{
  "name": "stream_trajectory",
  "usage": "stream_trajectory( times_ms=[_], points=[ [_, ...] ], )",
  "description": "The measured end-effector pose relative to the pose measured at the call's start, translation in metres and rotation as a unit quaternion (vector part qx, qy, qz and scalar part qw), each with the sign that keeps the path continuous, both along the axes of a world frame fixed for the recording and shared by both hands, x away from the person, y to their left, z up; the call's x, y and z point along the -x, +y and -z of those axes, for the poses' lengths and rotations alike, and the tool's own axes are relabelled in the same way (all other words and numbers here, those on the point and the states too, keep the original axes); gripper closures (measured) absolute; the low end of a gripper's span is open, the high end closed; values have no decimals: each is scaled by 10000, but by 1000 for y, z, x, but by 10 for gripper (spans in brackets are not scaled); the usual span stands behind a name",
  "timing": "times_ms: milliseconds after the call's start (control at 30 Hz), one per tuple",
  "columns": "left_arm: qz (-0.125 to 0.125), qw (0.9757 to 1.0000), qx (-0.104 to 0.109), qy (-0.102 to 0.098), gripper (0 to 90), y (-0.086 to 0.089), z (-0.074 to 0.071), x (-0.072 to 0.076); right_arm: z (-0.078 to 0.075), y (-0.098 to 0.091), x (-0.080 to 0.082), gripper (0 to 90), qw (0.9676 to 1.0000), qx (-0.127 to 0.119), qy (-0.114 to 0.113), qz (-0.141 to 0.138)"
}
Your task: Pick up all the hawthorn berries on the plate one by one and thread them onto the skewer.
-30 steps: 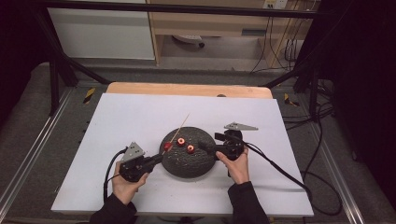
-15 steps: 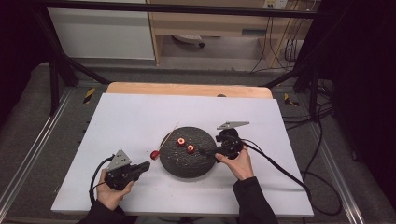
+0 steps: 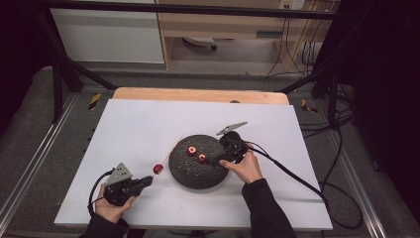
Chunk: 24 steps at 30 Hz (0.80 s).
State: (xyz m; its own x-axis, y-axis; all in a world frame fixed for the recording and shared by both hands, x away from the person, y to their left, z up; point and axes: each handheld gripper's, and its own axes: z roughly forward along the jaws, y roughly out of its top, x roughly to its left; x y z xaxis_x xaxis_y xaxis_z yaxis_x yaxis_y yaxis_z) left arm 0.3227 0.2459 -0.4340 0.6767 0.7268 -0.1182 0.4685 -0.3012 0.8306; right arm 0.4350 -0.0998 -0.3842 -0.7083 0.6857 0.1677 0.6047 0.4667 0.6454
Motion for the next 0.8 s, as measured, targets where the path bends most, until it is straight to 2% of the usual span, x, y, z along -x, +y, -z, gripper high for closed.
stream_trajectory(
  times_ms=[267,467,667,800],
  points=[
    [-5,10000,-3,1,887,0,0,1,3,14,-9,71,9994,294,103,-153],
    [-16,10000,-14,13,887,0,1,0,4,25,-20,72,9987,427,185,-202],
    [-1,10000,-31,33,887,0,2,-1,9,38,-28,65,9964,691,345,-350],
    [-13,10000,-24,39,887,1,2,-1,13,44,-31,117,9954,756,434,-385]
  ],
)
